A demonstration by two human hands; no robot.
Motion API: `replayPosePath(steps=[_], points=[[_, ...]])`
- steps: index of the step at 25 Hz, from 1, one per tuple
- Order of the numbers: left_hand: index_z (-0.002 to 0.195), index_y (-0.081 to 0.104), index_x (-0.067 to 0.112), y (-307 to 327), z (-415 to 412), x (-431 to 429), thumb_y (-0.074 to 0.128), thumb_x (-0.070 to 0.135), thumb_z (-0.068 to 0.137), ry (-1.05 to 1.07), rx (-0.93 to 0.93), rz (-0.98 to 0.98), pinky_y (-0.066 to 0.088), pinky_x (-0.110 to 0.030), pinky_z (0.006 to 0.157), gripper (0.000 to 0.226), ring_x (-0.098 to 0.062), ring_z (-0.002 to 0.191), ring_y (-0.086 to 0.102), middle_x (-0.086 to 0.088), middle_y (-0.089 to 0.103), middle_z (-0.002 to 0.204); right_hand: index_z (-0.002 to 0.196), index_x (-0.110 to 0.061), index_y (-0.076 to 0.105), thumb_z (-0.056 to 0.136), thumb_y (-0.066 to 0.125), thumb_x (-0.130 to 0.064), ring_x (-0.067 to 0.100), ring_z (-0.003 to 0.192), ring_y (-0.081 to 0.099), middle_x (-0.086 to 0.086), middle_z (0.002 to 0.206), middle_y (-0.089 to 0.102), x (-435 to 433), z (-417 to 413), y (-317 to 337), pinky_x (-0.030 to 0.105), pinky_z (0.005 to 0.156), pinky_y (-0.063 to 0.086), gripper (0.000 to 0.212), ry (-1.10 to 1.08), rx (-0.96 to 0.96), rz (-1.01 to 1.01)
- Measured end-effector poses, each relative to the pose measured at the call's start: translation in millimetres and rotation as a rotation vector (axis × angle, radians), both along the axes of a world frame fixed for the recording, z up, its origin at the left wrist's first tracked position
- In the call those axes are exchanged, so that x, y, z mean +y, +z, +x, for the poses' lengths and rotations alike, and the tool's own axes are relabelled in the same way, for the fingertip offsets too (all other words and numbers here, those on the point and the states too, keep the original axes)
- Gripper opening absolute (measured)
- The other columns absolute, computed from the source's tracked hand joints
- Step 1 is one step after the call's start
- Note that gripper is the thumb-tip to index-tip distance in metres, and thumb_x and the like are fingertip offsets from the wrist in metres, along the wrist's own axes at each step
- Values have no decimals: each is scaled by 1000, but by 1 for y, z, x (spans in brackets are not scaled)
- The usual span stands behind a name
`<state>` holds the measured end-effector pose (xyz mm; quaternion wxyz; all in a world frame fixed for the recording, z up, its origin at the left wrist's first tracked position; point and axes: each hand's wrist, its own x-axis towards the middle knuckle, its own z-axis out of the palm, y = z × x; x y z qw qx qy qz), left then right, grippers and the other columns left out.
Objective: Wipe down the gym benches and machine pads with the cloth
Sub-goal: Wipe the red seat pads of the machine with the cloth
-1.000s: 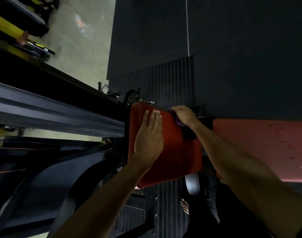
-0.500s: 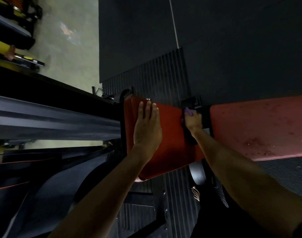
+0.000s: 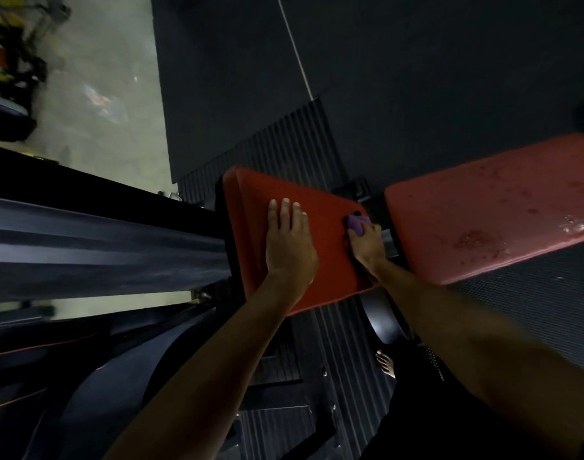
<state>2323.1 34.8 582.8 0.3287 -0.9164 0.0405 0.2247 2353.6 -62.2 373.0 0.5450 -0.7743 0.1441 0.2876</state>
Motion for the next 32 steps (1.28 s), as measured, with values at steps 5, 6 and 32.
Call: replayPosePath(steps=[5, 6, 32], points=[[159, 16, 5, -7, -9, -2, 19, 35, 105, -67, 18, 62, -5, -60, 121, 62, -38, 154, 2, -17, 12, 167, 144, -20, 53, 100, 60, -30, 21, 131, 48, 6, 148, 45, 13, -13, 51, 31, 110, 36, 46, -8, -212, 143], [159, 14, 5, -8, -9, -2, 18, 36, 105, -76, 31, 84, -6, -60, 121, 62, -38, 154, 1, -17, 11, 167, 144, -19, 53, 100, 62, -27, 14, 127, 47, 2, 146, 46, 8, -38, 56, 27, 109, 35, 46, -1, -268, 190], [160, 12, 7, -23, -53, -24, 17, 42, 105, -121, 178, 164, -8, -59, 121, 65, -37, 154, -3, -15, 6, 168, 158, -19, 24, 91, 67, -45, 45, 134, 41, 17, 159, 20, 26, -111, 54, 50, 111, 39, 84, -879, 506, 239]])
